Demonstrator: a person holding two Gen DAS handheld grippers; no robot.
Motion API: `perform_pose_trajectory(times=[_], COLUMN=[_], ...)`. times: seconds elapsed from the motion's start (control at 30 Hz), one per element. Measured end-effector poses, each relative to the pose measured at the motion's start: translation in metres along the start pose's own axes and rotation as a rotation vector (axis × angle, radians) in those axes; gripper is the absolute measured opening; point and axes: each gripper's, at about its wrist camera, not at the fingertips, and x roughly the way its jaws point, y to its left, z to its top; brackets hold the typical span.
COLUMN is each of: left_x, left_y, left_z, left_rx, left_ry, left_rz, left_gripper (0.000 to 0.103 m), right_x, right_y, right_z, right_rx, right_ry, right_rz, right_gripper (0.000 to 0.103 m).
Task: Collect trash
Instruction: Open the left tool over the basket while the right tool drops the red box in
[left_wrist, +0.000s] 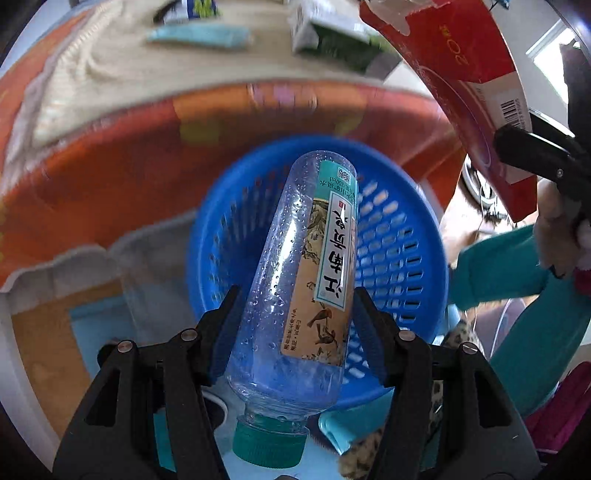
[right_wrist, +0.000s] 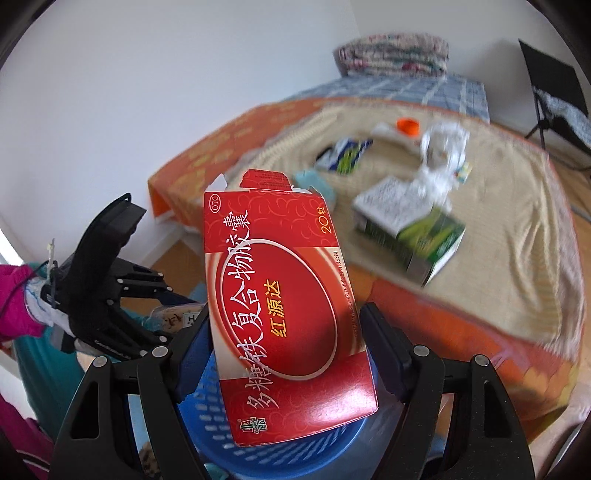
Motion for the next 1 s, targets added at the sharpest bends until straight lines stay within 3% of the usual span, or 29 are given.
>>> perform_pose_trajectory(times=[0.5, 1.0], left_x=[0.017, 0.017], left_y=[-0.007, 0.003], left_z=[-0.001, 0.000], left_rx=[0.060, 0.028], left_ry=[0.079, 0.073], left_rz=[0.030, 0.028], left_gripper=[0.061, 0.061], right_x=[0.069, 0.095], right_y=[-0.001, 0.008], right_z=[-0.048, -0.046], right_rx=[0.077, 0.057], right_ry=[0.244, 0.333], right_rz=[0.011, -0.044], right_gripper=[0.077, 0.079])
